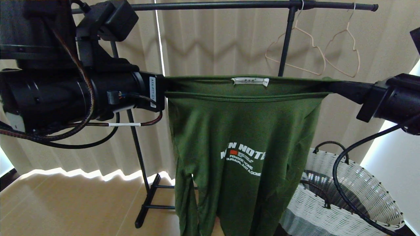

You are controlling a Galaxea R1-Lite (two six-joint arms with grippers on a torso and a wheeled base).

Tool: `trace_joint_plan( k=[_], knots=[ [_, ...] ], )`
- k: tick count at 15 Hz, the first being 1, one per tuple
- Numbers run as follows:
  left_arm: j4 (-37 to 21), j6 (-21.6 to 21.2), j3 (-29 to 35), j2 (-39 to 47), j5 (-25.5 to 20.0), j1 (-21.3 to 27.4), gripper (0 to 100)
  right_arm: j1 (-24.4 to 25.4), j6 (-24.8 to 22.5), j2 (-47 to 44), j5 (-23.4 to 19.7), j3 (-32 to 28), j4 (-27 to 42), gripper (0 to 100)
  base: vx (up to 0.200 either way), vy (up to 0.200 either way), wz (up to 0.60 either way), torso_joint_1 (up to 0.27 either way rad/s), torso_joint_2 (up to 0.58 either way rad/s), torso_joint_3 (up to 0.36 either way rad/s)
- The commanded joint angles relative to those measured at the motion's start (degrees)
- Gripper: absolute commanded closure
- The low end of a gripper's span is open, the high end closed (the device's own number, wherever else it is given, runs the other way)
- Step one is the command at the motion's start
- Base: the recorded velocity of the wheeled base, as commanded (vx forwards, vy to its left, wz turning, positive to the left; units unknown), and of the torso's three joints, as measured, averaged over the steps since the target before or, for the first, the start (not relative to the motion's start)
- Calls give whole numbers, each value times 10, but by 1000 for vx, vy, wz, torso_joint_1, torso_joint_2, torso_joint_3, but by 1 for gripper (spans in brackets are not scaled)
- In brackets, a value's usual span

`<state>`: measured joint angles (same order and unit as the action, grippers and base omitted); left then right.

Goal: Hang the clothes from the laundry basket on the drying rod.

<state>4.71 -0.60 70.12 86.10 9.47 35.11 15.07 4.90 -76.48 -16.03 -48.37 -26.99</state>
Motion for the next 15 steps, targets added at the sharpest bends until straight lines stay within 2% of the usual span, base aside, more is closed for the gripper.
trace_joint_plan(
  k=[1,2,3,5,8,11,13,15],
  knots=[
    [1,-1,1,6,1,1,100,0,1,37,-16,41,-2,100,0,0,0,0,0,0],
    [2,-2,2,12,1,1,100,0,1,43,-39,56,-4,100,0,0,0,0,0,0],
    [18,0,1,24,2,0,100,0,1,56,-80,78,-6,100,0,0,0,0,0,0],
    [51,-1,5,50,2,0,100,1,2,67,-106,87,-6,100,0,0,0,0,0,0],
    [61,-1,34,86,5,0,100,5,2,78,-118,103,-5,100,0,0,0,0,0,0],
    [60,-1,34,86,3,0,100,11,2,92,-146,127,-5,100,0,0,0,0,0,0],
    [58,-1,34,85,2,0,100,18,0,89,-144,132,-6,100,0,0,0,0,0,0],
    [38,-1,35,75,0,0,100,-2,-2,56,-139,115,-8,100,0,0,0,0,0,0]
  ],
)
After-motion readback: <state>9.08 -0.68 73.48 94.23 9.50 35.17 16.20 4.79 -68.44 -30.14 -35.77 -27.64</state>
